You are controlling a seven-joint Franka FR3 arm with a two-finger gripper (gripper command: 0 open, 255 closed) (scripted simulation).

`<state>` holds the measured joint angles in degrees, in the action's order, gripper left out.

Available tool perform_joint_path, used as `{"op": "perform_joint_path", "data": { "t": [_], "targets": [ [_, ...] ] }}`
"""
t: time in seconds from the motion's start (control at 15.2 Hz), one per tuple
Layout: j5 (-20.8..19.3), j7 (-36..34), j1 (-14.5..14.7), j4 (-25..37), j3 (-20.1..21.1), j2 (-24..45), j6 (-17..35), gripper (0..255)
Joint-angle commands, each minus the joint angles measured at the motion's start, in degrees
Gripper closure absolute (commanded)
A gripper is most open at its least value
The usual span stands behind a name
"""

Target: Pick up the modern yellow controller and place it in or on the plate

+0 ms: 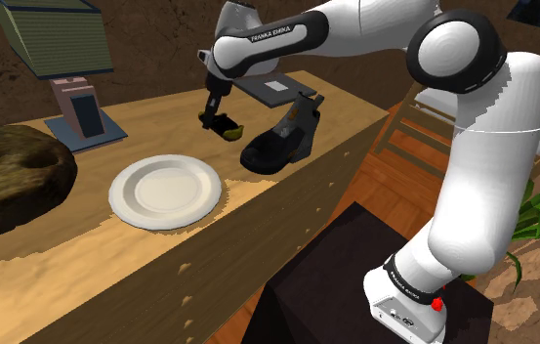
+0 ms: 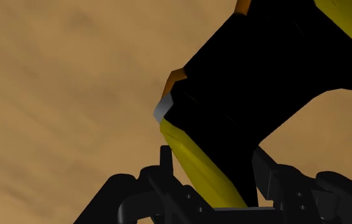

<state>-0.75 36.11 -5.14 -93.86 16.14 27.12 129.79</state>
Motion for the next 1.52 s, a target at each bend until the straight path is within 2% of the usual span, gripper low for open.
{"op": "perform_joint_path", "data": {
  "t": [0.0, 0.73, 1.45],
  "targets": [
    [0.2, 0.0, -0.1, 0.8, 0.1, -0.6, -1.4, 255],
    [0.7, -0.2, -0.2, 5.2, 0.4, -3.1, -8.2, 255],
    [-1.4, -13.3, 8.2, -4.0, 3.7, -8.7, -3.6, 255]
  ]
}}
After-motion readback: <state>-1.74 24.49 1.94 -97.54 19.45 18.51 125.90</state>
